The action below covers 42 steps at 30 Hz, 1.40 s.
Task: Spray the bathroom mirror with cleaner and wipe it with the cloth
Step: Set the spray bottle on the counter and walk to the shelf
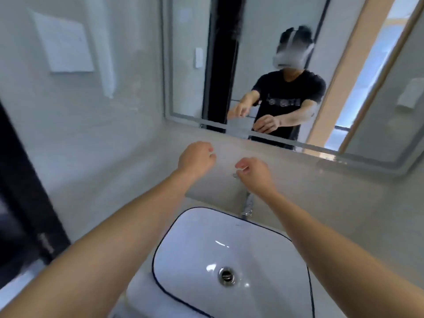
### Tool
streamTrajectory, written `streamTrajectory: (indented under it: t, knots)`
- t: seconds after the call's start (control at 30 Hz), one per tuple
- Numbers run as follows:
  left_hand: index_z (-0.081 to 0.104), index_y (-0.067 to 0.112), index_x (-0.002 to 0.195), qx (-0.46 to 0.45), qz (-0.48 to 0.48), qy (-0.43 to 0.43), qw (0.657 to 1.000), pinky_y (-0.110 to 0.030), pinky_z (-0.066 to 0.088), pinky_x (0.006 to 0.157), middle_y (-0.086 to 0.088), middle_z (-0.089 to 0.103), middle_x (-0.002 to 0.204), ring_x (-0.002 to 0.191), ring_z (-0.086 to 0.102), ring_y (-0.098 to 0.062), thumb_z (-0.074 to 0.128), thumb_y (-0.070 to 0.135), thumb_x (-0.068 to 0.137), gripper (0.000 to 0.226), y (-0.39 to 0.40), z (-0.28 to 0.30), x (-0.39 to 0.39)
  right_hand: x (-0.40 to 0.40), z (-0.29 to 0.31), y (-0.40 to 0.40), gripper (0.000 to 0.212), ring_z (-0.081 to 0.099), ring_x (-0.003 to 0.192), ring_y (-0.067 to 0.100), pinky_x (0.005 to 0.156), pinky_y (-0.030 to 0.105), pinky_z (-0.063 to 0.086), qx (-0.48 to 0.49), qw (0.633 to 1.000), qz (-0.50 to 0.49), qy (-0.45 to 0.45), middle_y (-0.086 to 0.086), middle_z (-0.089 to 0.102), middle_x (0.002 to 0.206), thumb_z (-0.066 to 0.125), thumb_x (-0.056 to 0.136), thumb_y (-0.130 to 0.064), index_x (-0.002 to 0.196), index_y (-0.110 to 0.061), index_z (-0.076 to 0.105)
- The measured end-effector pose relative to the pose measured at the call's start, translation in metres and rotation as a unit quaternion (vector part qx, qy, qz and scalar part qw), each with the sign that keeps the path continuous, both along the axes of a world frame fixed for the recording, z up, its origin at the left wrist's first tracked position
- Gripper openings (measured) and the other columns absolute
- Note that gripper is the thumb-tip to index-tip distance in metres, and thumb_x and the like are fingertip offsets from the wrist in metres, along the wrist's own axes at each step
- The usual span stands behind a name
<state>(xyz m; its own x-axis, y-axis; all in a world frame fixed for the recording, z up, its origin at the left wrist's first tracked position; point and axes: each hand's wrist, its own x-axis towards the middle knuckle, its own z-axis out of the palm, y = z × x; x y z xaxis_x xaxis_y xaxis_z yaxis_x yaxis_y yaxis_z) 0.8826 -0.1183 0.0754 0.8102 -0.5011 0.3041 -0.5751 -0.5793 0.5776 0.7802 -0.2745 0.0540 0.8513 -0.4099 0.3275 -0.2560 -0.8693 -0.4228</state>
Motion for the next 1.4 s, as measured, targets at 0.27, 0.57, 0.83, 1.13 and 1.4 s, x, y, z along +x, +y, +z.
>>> streamTrajectory:
  t: [0.27, 0.57, 0.83, 1.13, 1.4]
  knots:
    - [0.067, 0.011, 0.121, 0.027, 0.235, 0.038, 0.971, -0.036, 0.05, 0.094, -0.011, 0.062, 0.131, 0.119, 0.058, -0.031, 0.051, 0.02, 0.095, 0.031, 0.169, -0.051, -0.084, 0.006, -0.031, 0.152, 0.02, 0.068, 0.099, 0.025, 0.089, 0.033, 0.052, 0.016, 0.97, 0.242, 0.029, 0.003, 0.074, 0.104, 0.057, 0.09, -0.02, 0.102, -0.016, 0.072]
    - [0.057, 0.01, 0.136, 0.054, 0.336, 0.068, 0.938, -0.039, 0.05, 0.096, -0.011, 0.057, 0.136, 0.12, 0.055, -0.029, 0.05, 0.019, 0.099, 0.038, 0.266, -0.103, -0.175, -0.061, -0.091, 0.26, 0.025, 0.065, 0.104, 0.024, 0.091, 0.03, 0.049, 0.02, 0.926, 0.366, 0.092, 0.007, 0.069, 0.117, 0.057, 0.092, -0.017, 0.113, -0.013, 0.07]
    - [0.06, 0.014, 0.129, 0.075, 0.36, 0.082, 0.926, -0.031, 0.039, 0.076, -0.011, 0.059, 0.123, 0.111, 0.057, -0.029, 0.054, 0.021, 0.098, 0.033, 0.288, -0.163, -0.244, -0.124, -0.156, 0.285, 0.027, 0.063, 0.108, 0.023, 0.089, 0.029, 0.047, 0.038, 0.922, 0.357, 0.143, 0.005, 0.067, 0.123, 0.058, 0.093, -0.017, 0.119, -0.015, 0.067]
    - [0.053, 0.009, 0.135, 0.081, 0.407, 0.138, 0.899, -0.041, 0.05, 0.091, -0.014, 0.054, 0.13, 0.116, 0.056, -0.033, 0.052, 0.021, 0.099, 0.038, 0.328, -0.243, -0.299, -0.168, -0.231, 0.319, 0.032, 0.059, 0.113, 0.028, 0.09, 0.033, 0.047, 0.037, 0.901, 0.378, 0.211, 0.008, 0.064, 0.125, 0.052, 0.094, -0.014, 0.125, -0.013, 0.061]
    - [0.051, 0.009, 0.139, 0.063, 0.402, 0.15, 0.901, -0.042, 0.049, 0.096, -0.015, 0.05, 0.138, 0.121, 0.054, -0.032, 0.053, 0.016, 0.098, 0.041, 0.328, -0.384, -0.283, -0.161, -0.368, 0.31, 0.033, 0.06, 0.113, 0.026, 0.084, 0.031, 0.047, 0.011, 0.909, 0.356, 0.216, 0.006, 0.064, 0.125, 0.048, 0.099, -0.021, 0.13, -0.015, 0.057]
